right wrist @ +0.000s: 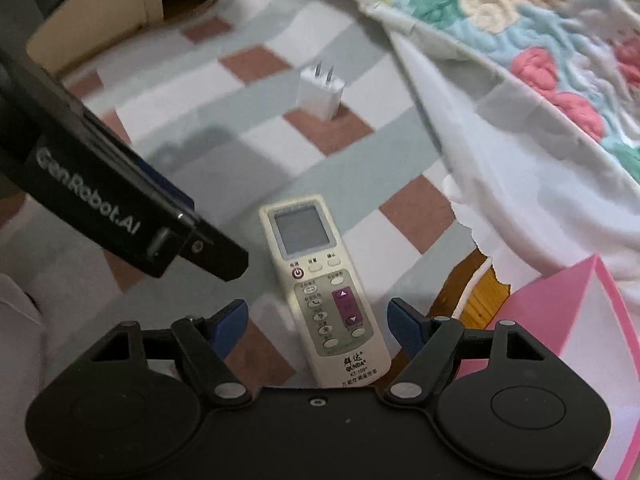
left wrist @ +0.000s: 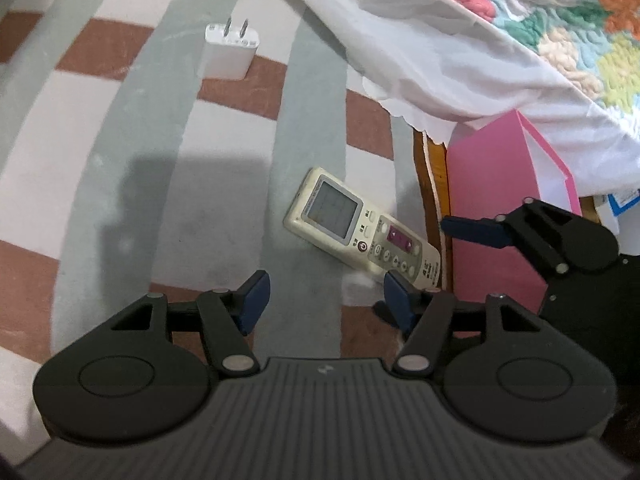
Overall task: Organize rigid objects
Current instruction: 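Move the left gripper down to the beige QUNDA remote on the rug, then close the left gripper on the beige remote's end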
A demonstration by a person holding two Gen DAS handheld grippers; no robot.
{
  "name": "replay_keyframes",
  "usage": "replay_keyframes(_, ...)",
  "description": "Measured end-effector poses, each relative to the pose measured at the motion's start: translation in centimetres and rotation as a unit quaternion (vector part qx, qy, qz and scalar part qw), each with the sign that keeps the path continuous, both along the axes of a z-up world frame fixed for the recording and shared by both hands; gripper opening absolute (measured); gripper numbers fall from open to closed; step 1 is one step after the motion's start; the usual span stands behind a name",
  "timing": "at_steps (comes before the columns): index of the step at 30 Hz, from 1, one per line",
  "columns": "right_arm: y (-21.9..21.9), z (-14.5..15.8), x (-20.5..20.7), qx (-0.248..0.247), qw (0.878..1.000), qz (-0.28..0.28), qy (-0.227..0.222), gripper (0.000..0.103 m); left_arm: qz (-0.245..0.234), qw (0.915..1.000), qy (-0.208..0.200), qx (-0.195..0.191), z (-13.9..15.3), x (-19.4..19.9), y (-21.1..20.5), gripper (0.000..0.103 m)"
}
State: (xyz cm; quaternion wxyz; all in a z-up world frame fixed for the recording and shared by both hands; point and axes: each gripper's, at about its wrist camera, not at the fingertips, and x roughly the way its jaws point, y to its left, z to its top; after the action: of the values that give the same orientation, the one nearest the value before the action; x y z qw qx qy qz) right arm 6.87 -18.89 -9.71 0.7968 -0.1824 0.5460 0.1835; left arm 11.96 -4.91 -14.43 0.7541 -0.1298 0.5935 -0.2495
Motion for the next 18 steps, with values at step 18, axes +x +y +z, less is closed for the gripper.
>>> replay_keyframes(18,0.1,-2.7,2.0,-0.015,0.989,-0.12,0.082,0.066,0.026,0.9983,0.023,-0.046,-1.9,0.3,0.7,0.06)
